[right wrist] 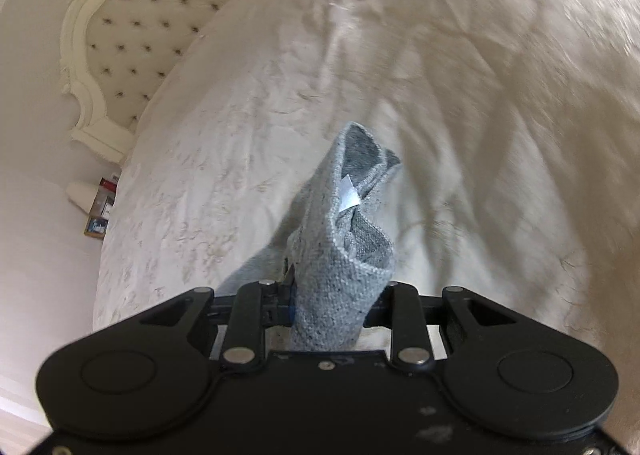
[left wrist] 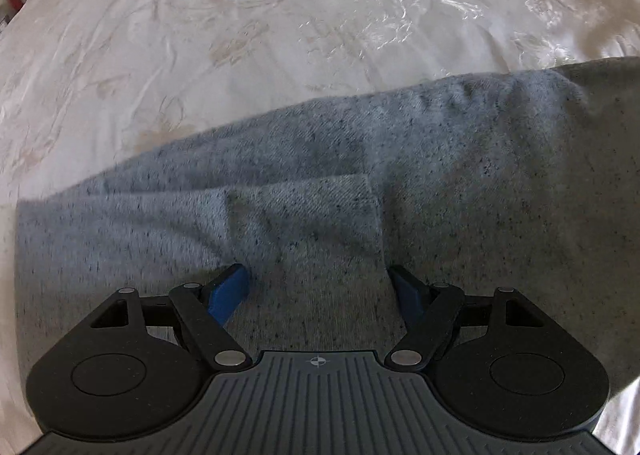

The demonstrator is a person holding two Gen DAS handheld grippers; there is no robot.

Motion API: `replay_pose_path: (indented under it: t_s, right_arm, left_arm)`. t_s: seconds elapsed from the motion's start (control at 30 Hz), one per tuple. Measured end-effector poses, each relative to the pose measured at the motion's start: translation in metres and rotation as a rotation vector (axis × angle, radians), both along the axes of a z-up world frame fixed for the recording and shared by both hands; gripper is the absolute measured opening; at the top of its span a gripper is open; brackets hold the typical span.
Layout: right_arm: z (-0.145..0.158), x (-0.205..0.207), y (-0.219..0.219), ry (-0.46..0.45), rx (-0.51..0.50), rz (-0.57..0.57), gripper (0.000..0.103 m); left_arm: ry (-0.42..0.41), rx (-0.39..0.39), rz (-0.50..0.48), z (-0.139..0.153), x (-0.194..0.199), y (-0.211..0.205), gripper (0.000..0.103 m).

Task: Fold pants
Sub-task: 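Grasp the leg end with the right gripper and lift it, then fold the held leg end over the stack and open the right gripper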

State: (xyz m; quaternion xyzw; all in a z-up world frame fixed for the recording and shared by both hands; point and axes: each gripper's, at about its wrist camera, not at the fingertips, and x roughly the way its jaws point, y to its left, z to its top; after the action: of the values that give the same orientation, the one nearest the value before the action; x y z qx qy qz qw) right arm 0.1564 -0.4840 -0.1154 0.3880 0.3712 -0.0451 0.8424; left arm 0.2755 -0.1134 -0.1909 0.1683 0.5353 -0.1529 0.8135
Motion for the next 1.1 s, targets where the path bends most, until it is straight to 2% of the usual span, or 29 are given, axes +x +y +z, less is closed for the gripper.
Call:
replay_pose_path:
  t_s: [0.07,0.13,0.2,0.23,0.3,0.37,0.4,0.47,0.5,0.57,0.73,0.87,0.97,1.1]
  right_arm:
    - [0.009,0.001,0.007,-0.016,-0.024,0.011,0.028]
    - [0.014,0.001,0.012,-0.021,-0.046,0.019,0.028]
    - [0.020,0.000,0.017,-0.025,-0.059,0.022,0.028]
    - [0.024,-0.002,0.020,-0.026,-0.067,0.021,0.028]
    - [0.031,-0.003,0.027,-0.029,-0.087,0.025,0.028]
    - [0.040,-0.006,0.037,-0.026,-0.117,0.028,0.028]
    - [0.043,-0.007,0.042,-0.025,-0.128,0.025,0.028]
    - [0.052,-0.006,0.054,-0.024,-0.157,0.018,0.028]
    - [0.057,-0.004,0.062,-0.023,-0.173,0.014,0.028]
    - [0.071,-0.002,0.080,-0.030,-0.196,0.009,0.028]
    - [0.106,0.008,0.148,-0.083,-0.243,0.069,0.028]
    - [0.124,0.027,0.224,-0.135,-0.257,0.157,0.028]
    - [0.116,0.047,0.290,-0.150,-0.278,0.233,0.029]
    - [0.071,0.076,0.379,-0.108,-0.311,0.350,0.029]
  left_arm:
    - [-0.038,-0.032,-0.008,0.015,-0.005,0.002,0.062]
    - [-0.172,-0.063,0.006,0.039,-0.020,0.007,0.063]
    - [-0.294,-0.086,0.060,0.054,-0.030,0.016,0.063]
    - [-0.318,-0.098,0.091,0.055,-0.029,0.021,0.063]
    - [-0.282,-0.111,0.114,0.045,-0.019,0.024,0.063]
    - [-0.148,-0.098,0.052,0.020,0.000,0.016,0.063]
    - [-0.052,-0.085,-0.021,0.004,0.009,0.006,0.064]
    - [-0.082,-0.027,-0.142,0.000,0.009,-0.004,0.064]
    - [-0.092,-0.027,-0.172,0.005,0.009,-0.003,0.064]
    - [-0.103,-0.090,-0.152,0.019,0.009,0.013,0.063]
    - [-0.127,-0.271,-0.044,0.059,-0.002,0.091,0.064]
    - [-0.145,-0.313,-0.005,0.076,-0.004,0.157,0.063]
    - [-0.145,-0.315,0.042,0.079,-0.007,0.213,0.063]
    - [-0.108,-0.312,0.115,0.073,0.004,0.262,0.063]
